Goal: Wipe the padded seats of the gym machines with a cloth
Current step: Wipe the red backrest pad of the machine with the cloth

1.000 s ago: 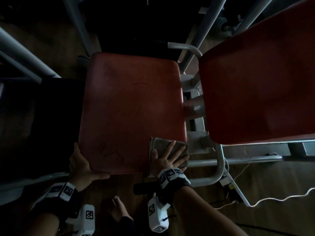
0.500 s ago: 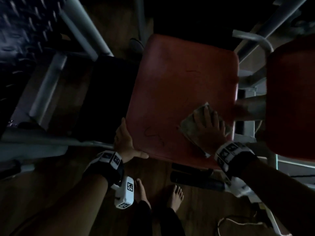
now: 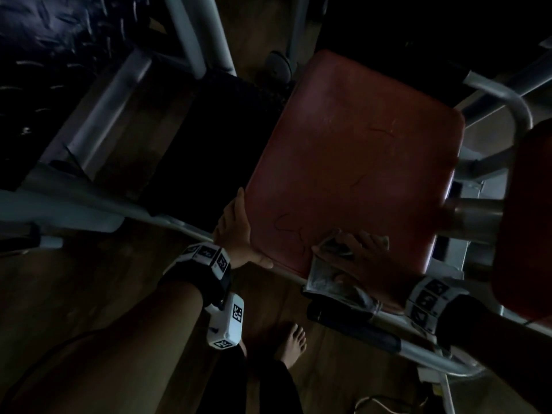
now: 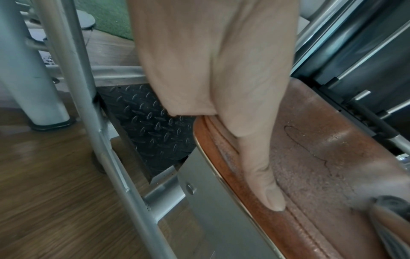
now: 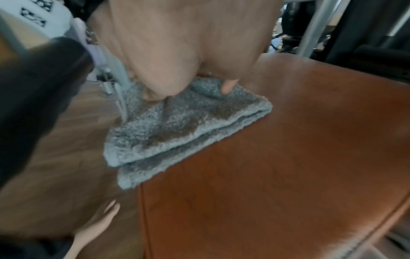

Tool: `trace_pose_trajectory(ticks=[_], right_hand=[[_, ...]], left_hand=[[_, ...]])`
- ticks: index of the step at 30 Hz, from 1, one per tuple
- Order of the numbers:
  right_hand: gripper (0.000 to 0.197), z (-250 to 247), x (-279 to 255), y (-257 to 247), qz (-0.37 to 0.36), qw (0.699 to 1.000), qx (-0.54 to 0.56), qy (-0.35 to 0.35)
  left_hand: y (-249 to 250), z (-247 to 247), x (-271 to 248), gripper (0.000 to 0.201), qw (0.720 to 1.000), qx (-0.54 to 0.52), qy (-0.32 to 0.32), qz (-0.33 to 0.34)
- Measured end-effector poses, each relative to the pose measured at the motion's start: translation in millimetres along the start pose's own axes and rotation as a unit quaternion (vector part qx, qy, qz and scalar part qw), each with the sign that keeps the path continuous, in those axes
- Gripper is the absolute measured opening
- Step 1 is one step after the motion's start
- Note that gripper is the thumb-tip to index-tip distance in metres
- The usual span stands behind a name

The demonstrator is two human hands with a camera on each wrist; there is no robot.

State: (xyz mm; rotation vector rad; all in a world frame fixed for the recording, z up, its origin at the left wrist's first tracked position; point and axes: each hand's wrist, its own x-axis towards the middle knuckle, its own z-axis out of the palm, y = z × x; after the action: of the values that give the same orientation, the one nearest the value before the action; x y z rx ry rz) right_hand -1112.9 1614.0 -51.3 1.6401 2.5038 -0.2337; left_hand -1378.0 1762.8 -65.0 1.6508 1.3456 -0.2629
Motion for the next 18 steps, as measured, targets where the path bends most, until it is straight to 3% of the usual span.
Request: trace_pose_trajectory(ticks=[4,7,12,16,18], right_hand=[[0.055,6,-8,4,0.001,1.0,0.015,0.007],[0.065,6,-17,3,0.001,1.0,-0.001,0.004],[0.056,1,5,-9,0.003,0.999,-0.008,0.039],[0.089,3,11,-19,-0.025,1.0,-0.013,0.004],[0.093,5,5,-19,-0.036,0.999,-0.013,-0.007]], left_hand=[[0,0,1,0.167,1.0,-0.002,0.001,0.003],[0,1,1,0.166,1.0,-0.007,-0.001,0.008],[0,1,1,0.167,1.0,-0.004,-0.005,0.011],[1,0,0,0.166,1.0,-0.007,-0.001,0.006],[0,1,1,0.167,1.0,-0.009,0.0,0.008]])
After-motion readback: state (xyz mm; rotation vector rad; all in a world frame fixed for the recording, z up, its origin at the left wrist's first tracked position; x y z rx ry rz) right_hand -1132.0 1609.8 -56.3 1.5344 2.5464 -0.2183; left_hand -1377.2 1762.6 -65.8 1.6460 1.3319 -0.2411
